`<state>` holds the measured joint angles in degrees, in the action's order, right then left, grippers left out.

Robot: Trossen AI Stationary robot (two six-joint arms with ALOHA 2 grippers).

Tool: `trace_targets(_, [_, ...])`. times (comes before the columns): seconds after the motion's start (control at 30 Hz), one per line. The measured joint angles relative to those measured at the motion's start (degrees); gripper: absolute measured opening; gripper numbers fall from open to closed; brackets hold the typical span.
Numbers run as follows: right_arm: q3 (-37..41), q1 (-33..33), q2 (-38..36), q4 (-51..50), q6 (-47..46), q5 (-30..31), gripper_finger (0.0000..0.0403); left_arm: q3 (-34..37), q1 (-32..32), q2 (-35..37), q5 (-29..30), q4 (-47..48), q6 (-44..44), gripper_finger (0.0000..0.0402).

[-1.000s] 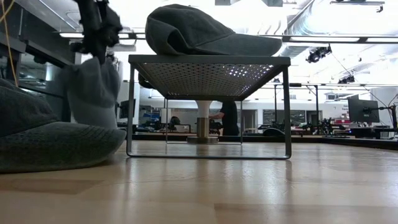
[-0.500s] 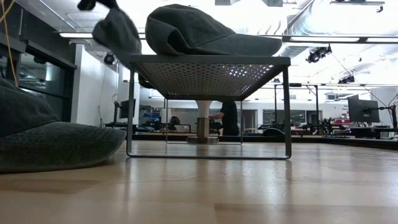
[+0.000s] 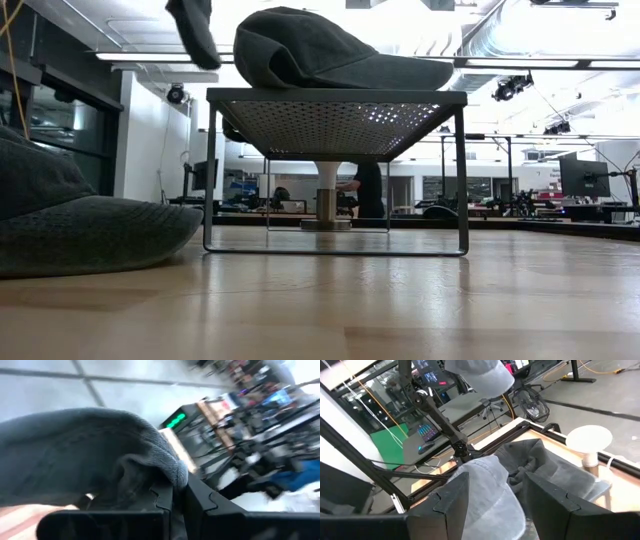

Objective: Pick & Place hat
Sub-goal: Stack the gray cap on the gray cap on the shelf

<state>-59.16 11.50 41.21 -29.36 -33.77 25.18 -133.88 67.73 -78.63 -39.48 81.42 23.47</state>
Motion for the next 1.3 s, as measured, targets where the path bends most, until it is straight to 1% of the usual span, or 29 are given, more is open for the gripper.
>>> trace_targets(0.07, [0.0,0.01,1.06,1.62,-1.18,-0.08,0.0179,-0.02,-0.84,0.47,-1.15,-3.01,2.48,0.0013])
trace_targets(0.13, [0.0,-0.01,1.97,3.65,-2.13,-0.26,0.0179,-0.02,-2.82,0.59,-1.12,-6.17,3.9,0.0013])
trace_targets(0.23, [0.0,0.01,3.11,6.8,-1.95,-0.45,0.0179,-0.02,-6.83,0.63,-0.66,-10.56,5.79,0.0013])
trace_targets(0.3, [0.0,0.01,3.88,8.51,-0.48,-0.39,0.0179,-0.02,-9.85,0.63,0.7,-13.01,6.57,0.0013])
trace_targets(0.37, [0.0,-0.01,4.77,10.8,3.27,-0.25,0.0179,-0.02,-12.99,0.5,2.44,-15.84,7.15,0.0013])
trace_targets(0.57, [0.0,0.01,8.09,16.23,24.12,-0.65,0.0179,0.0,-21.6,-0.92,5.81,-26.99,8.73,0.0013])
trace_targets(0.63, [0.0,0.01,9.44,18.02,27.29,0.98,0.0179,0.02,-24.14,-1.26,6.88,-30.01,9.33,0.0013])
trace_targets(0.7, [0.0,0.01,10.89,20.72,26.06,3.82,0.0179,0.0,-26.5,-1.68,7.28,-32.78,9.27,0.0013])
trace_targets(0.77, [0.0,-0.28,12.3,23.7,21.2,6.53,0.0179,0.0,-28.86,-2.12,7.32,-34.6,8.32,0.0013])
trace_targets(0.8, [0.0,-0.72,12.97,24.75,18.2,7.39,0.0179,0.02,-30.05,-2.35,7.28,-35.32,7.73,0.0013])
trace_targets(0.87, [0.0,-1.76,14.13,25.9,12.75,7.24,0.0179,0.02,-32.45,-2.85,7.28,-36.44,6.46,0.0013])
trace_targets(0.93, [0.0,-3.01,15.18,26.18,8.57,5.21,0.0179,0.02,-34.62,-3.42,7.16,-37.58,4.95,0.0013])
trace_targets(1.0, [0.0,-4.27,16.07,26.36,7.21,1.77,0.0179,0.02,-36.42,-4.02,7.16,-38.35,3.52,0.0013])
trace_targets(1.07, [0.0,-5.22,16.84,26.94,8.36,-2.11,0.0179,0.02,-37.81,-4.64,7.35,-38.54,2.35,0.0013])
trace_targets(1.13, [0.0,-5.83,17.3,28.05,9.64,-4.73,0.0179,0.02,-39.02,-5.28,7.39,-38.53,1.12,0.0013])
trace_targets(1.2, [0.0,-6.32,17.4,29.11,10.42,-6.1,0.0179,0.02,-40.21,-6.04,7.43,-38.57,0.25,0.0013])
trace_targets(1.3, [0.0,-6.68,17.36,31.96,12.72,-6.59,0.0179,0.02,-42.01,-7.42,7.34,-38.75,-0.77,0.0013])
